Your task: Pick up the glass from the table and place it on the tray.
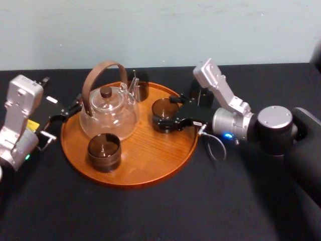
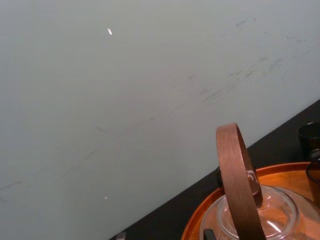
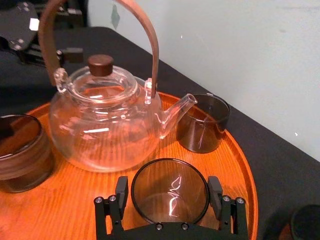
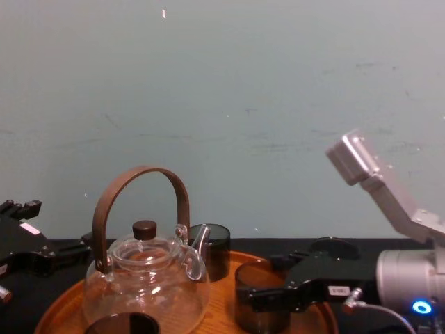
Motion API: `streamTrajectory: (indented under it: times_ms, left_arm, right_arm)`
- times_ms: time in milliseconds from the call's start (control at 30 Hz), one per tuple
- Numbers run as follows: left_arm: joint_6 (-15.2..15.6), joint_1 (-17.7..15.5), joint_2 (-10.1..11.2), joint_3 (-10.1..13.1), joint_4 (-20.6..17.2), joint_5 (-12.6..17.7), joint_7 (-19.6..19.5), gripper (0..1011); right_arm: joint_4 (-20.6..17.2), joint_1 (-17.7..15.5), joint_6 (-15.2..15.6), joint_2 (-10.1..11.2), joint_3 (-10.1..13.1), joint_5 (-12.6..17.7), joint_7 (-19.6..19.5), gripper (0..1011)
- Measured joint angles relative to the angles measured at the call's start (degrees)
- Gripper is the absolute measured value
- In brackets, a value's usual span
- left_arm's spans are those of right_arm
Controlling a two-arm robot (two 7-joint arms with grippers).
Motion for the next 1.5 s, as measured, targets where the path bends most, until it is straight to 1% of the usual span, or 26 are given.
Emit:
streamTrajectory:
  times_ms: [167,267,367,400,467,567,700,800,900,933,1000,1033,1100,1333,1500]
  left_arm:
    - [0.0,0.0,0.0,0.0,0.0,0.0,0.0,1001]
    - [0.0,0.0,0.0,0.0,0.0,0.0,0.0,1001]
    - [0.0,0.0,0.0,0.0,0.0,0.0,0.0,1001]
    - [0.0,0.0,0.0,0.0,0.0,0.0,0.0,1001]
    - [0.0,0.0,0.0,0.0,0.0,0.0,0.0,1001]
    - [0.0,0.0,0.0,0.0,0.0,0.0,0.0,1001]
    - [0.0,0.0,0.0,0.0,0.0,0.0,0.0,1001]
    - [0.0,0.0,0.0,0.0,0.0,0.0,0.0,1001]
    - [0.0,0.0,0.0,0.0,0.0,0.0,0.0,1001]
    - [0.0,0.0,0.0,0.0,0.0,0.0,0.0,1001]
    - [0.0,0.0,0.0,0.0,0.0,0.0,0.0,1001]
    - [0.0,0.0,0.0,0.0,0.0,0.0,0.0,1001]
    - [0.0,0.0,0.0,0.0,0.0,0.0,0.0,1001]
    - [0.0,0.0,0.0,0.0,0.0,0.0,0.0,1001]
    - [0.0,0.0,0.0,0.0,0.0,0.0,0.0,1001]
  right_arm:
    - [-3.3,-1.8,0.4,2.0,0.9,1.4,1.1,1002]
    - [-6.1,-3.2,1.0,3.7,1.5,2.4,1.5,1002]
    - [-7.6,-4.0,1.3,4.7,1.9,3.1,1.6,1002]
    - [-8.5,-4.6,1.5,5.5,2.1,3.5,1.7,1002]
    - [-9.5,-5.1,1.7,6.2,2.3,4.0,1.8,1002]
    - [-11.5,-6.5,2.2,7.8,2.9,5.2,1.9,1002]
    - [-13.1,-7.8,2.6,9.1,3.5,6.5,2.0,1002]
    - [-14.0,-8.6,2.7,9.9,3.9,7.3,2.0,1002]
    - [-15.3,-9.6,2.8,11.2,4.4,8.5,2.1,1002]
    - [-15.3,-9.6,2.8,11.2,4.4,8.5,2.1,1002]
    - [-16.4,-10.6,2.8,12.3,4.7,9.5,2.3,1002]
    - [-16.4,-10.6,2.8,12.3,4.7,9.5,2.3,1002]
    - [-17.2,-11.3,2.8,13.3,5.1,10.4,2.4,1002]
    - [-17.6,-12.2,2.7,15.0,6.0,11.5,1.8,1002]
    - [-16.9,-12.2,2.5,15.5,6.5,11.7,0.9,1002]
